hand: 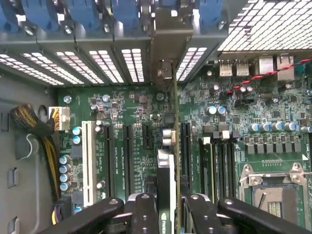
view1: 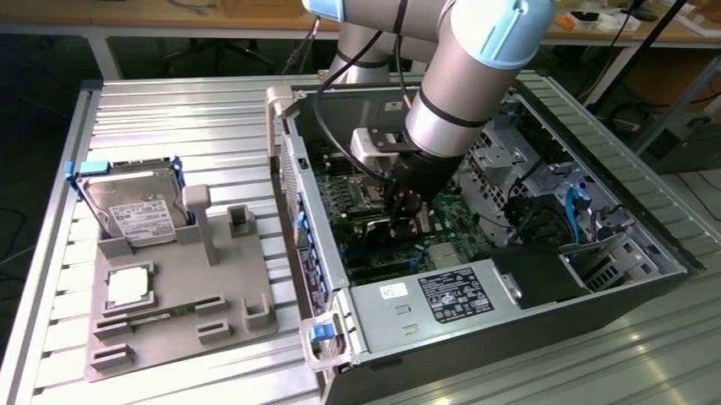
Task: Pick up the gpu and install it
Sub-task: 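Insert the gpu into the slot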
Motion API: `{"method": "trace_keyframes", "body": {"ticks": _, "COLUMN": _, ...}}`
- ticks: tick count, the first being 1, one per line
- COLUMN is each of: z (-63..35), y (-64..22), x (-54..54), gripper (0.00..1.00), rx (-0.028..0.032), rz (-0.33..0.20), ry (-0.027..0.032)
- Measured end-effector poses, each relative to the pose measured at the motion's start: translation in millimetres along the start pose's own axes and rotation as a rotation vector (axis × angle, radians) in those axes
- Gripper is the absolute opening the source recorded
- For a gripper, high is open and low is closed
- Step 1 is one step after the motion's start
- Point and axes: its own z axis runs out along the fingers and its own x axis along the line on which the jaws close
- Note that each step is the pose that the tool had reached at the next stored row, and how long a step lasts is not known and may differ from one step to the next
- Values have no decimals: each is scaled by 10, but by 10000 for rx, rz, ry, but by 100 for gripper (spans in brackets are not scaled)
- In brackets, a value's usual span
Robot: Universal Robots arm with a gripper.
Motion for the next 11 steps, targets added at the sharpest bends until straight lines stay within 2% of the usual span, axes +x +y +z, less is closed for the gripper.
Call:
{"method": "trace_keyframes", "body": {"ticks": 1, "z": -13, "y": 4, "x": -2, "gripper": 27, "rx": 7, "rz": 0, "ry": -20}}
{"method": "trace_keyframes", "body": {"ticks": 4, "z": 21, "y": 0, "x": 0, "gripper": 27, "rx": -3, "rz": -3, "ry": 15}}
{"method": "trace_keyframes", "body": {"ticks": 6, "z": -42, "y": 10, "x": -4, "gripper": 27, "rx": 4, "rz": -1, "ry": -8}}
{"method": "trace_keyframes", "body": {"ticks": 10, "z": -6, "y": 23, "x": 0, "gripper": 27, "rx": -7, "rz": 1, "ry": 22}}
{"method": "trace_keyframes", "body": {"ticks": 11, "z": -77, "y": 31, "x": -3, "gripper": 27, "rx": -6, "rz": 0, "ry": 23}}
